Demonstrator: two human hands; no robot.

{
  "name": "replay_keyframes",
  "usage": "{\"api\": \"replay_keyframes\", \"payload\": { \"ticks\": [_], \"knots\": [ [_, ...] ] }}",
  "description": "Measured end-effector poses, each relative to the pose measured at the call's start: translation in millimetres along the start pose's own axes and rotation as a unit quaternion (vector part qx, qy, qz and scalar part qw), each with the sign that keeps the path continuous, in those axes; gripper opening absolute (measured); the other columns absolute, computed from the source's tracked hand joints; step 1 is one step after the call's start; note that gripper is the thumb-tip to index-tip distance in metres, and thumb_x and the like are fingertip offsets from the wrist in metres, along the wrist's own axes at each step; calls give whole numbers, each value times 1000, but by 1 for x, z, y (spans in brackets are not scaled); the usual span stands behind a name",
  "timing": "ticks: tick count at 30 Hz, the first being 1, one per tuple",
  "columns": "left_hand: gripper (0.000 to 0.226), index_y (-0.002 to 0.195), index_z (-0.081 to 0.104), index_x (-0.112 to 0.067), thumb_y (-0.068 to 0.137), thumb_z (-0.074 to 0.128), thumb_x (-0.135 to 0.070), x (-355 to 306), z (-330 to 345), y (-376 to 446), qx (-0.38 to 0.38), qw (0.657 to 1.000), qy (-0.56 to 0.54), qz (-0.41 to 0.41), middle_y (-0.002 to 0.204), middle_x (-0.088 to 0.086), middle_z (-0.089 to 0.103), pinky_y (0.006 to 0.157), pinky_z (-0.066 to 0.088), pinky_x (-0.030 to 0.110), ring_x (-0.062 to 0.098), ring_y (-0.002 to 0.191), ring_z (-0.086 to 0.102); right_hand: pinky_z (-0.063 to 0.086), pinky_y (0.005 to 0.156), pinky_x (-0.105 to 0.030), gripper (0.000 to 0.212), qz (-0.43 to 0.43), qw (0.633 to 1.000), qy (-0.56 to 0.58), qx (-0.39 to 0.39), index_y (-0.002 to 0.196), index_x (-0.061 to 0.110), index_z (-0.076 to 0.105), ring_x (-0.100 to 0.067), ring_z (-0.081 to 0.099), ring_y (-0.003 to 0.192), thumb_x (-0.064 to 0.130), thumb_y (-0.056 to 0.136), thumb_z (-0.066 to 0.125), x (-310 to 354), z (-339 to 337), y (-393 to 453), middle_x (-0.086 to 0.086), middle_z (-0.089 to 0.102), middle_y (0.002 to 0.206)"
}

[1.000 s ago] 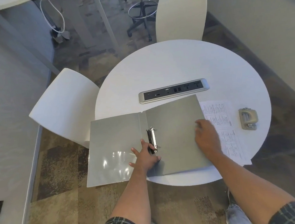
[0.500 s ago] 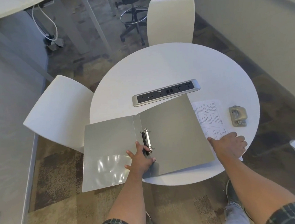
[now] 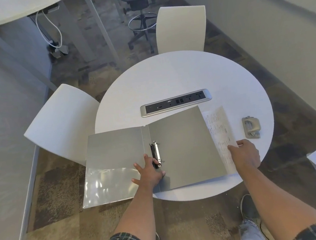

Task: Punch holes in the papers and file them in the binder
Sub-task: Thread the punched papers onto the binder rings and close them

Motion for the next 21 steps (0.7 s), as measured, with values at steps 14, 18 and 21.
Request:
{"api": "replay_keyframes", "payload": {
  "ticks": [14, 18, 21],
  "knots": [
    [56, 110, 49, -29, 68, 75, -56, -7, -5, 12, 2, 998, 52, -38, 142, 3, 51, 115, 23, 63, 36, 152, 14, 54, 87, -30, 34, -165, 935, 177, -258, 123, 18, 63, -25, 67, 102, 42, 105, 48, 76, -85, -16, -5, 67, 123],
    [43, 94, 49, -30, 77, 66, -65, -16, -12, 7, -33, 998, 42, 24, 108, -5, 65, 112, 30, 57, 31, 131, 44, 57, 83, -30, 54, -247, 909, 199, -271, 122, 14, 67, -26, 68, 98, 54, 106, 35, 107, -95, -34, -8, 68, 120],
    [42, 100, 53, -23, 85, 69, -59, -23, -18, 3, -70, 993, -55, 80, 85, -12, 61, 102, 46, 51, 22, 95, 64, 47, 76, -25, 30, -313, 891, 203, -257, 119, 7, 70, -28, 68, 94, 26, 107, 51, 129, -89, -49, -13, 69, 113]
  ]
}}
Point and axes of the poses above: each hand's wrist, its own y-axis towards the middle knuckle, its own z-axis out of the palm, x = y × z, the point moved 5 cm from there along y, towards the middle knuckle
